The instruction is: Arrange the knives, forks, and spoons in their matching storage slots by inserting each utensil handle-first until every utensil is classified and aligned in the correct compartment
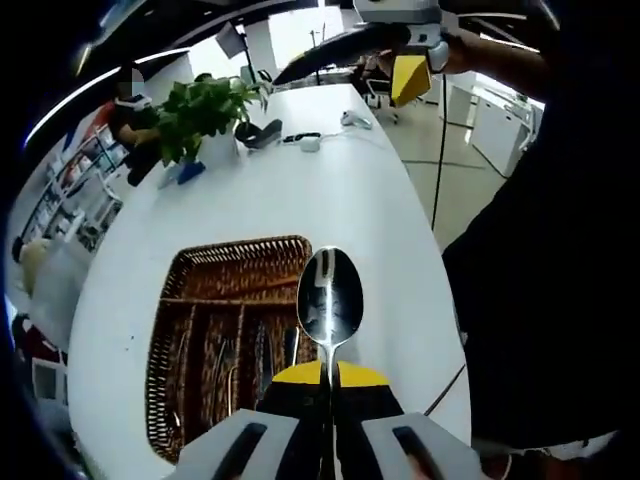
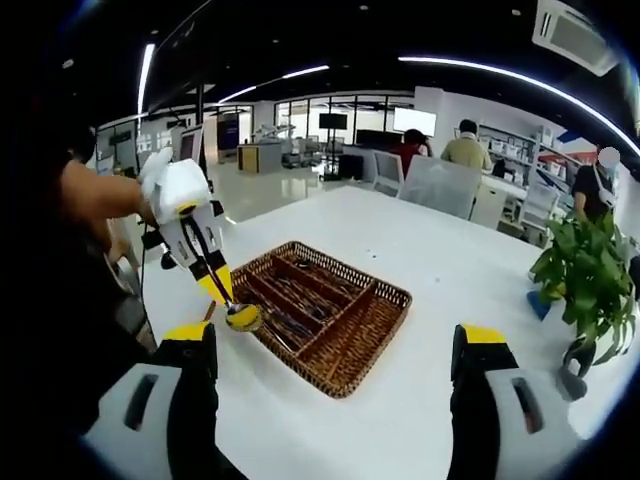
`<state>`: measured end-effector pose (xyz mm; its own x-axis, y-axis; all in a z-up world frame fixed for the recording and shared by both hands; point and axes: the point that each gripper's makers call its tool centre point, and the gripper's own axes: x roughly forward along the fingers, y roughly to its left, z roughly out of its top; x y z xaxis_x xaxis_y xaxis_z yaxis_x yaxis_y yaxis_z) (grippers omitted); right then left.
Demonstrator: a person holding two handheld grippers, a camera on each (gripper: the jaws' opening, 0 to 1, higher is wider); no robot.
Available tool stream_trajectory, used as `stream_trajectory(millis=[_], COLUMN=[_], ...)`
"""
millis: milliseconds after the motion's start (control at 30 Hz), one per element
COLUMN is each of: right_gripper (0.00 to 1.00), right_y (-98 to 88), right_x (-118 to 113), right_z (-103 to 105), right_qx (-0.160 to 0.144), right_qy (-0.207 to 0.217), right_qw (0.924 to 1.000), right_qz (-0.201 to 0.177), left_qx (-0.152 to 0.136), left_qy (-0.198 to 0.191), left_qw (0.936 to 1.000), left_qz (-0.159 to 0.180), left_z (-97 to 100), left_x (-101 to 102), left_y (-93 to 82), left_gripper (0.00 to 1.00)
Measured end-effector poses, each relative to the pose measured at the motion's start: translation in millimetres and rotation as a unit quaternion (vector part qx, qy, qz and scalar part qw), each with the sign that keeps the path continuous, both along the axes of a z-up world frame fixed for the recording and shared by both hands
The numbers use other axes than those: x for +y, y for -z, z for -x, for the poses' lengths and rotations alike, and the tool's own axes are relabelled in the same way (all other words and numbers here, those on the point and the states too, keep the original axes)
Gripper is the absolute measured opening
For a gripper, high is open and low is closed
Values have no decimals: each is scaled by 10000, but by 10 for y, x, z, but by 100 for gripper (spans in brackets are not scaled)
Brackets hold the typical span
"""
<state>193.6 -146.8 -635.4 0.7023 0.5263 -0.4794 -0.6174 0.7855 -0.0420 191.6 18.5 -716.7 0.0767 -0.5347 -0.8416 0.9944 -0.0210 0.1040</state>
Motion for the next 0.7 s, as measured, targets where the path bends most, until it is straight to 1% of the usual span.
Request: stream_trajectory(millis=[67, 133, 167, 200, 300, 467, 700], right_gripper=[99, 99, 99, 99, 99, 99, 99], right_y=[16, 30, 51, 66, 69, 15, 0], right_x=[15, 32, 46, 61, 88, 116, 82], right_z=[-1, 4, 16, 22, 47, 99, 124], right_qx=[67, 152, 278, 339, 335, 315, 235], right_qy=[-8, -13, -2, -11, -49, -99, -93], right_qw=[10000, 9999, 9996, 9993, 9994, 9993, 9996], right_qz=[21, -35, -100, -129, -77, -161, -109], left_qx=[-5, 9, -29, -80, -189, -242, -310], left_qy=[-30, -49, -48, -36, -60, -89, -79], left_qw=[10000, 9999, 9999, 10000, 9998, 9996, 9995], left_qz=[80, 125, 111, 45, -75, -62, -77], left_z=[-26, -45, -65, -89, -139, -186, -236], left_x=[18, 29, 41, 66, 105, 108, 103], left_y=[-157, -242, -269, -274, -276, -312, -346], left_gripper=[0, 0, 0, 0, 0, 0, 0])
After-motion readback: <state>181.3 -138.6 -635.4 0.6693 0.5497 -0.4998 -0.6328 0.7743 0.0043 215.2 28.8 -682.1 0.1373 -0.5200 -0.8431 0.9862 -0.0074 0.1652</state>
